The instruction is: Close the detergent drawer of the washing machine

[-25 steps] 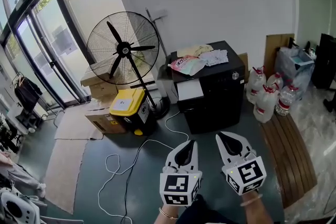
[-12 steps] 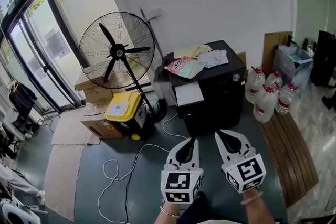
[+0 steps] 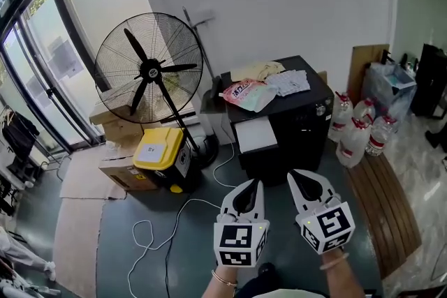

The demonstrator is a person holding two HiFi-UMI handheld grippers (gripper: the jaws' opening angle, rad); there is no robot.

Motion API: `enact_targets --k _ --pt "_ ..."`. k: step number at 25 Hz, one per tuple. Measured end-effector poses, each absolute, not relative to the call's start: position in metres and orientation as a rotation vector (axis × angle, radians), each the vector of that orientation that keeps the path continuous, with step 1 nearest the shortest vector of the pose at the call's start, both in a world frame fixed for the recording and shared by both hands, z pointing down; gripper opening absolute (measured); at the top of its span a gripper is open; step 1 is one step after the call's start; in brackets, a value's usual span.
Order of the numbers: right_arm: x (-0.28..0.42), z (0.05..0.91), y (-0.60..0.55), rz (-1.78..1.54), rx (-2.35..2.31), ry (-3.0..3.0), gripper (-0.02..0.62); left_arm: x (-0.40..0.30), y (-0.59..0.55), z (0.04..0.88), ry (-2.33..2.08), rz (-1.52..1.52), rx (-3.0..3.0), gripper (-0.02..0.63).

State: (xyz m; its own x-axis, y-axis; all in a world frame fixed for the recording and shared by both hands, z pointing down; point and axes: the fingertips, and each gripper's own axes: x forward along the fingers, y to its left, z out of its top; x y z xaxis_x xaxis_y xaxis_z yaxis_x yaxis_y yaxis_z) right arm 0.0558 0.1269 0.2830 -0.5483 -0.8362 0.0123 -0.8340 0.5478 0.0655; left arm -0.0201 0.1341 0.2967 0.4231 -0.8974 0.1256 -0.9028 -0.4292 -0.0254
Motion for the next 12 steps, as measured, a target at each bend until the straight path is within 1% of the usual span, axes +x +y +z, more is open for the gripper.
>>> enact_targets --k 12 --pt "0.033 0.290 0.059 -0.022 1.559 -2.668 0.025 -0.047 0.064 0.307 -1.568 0.188 2.642 0.015"
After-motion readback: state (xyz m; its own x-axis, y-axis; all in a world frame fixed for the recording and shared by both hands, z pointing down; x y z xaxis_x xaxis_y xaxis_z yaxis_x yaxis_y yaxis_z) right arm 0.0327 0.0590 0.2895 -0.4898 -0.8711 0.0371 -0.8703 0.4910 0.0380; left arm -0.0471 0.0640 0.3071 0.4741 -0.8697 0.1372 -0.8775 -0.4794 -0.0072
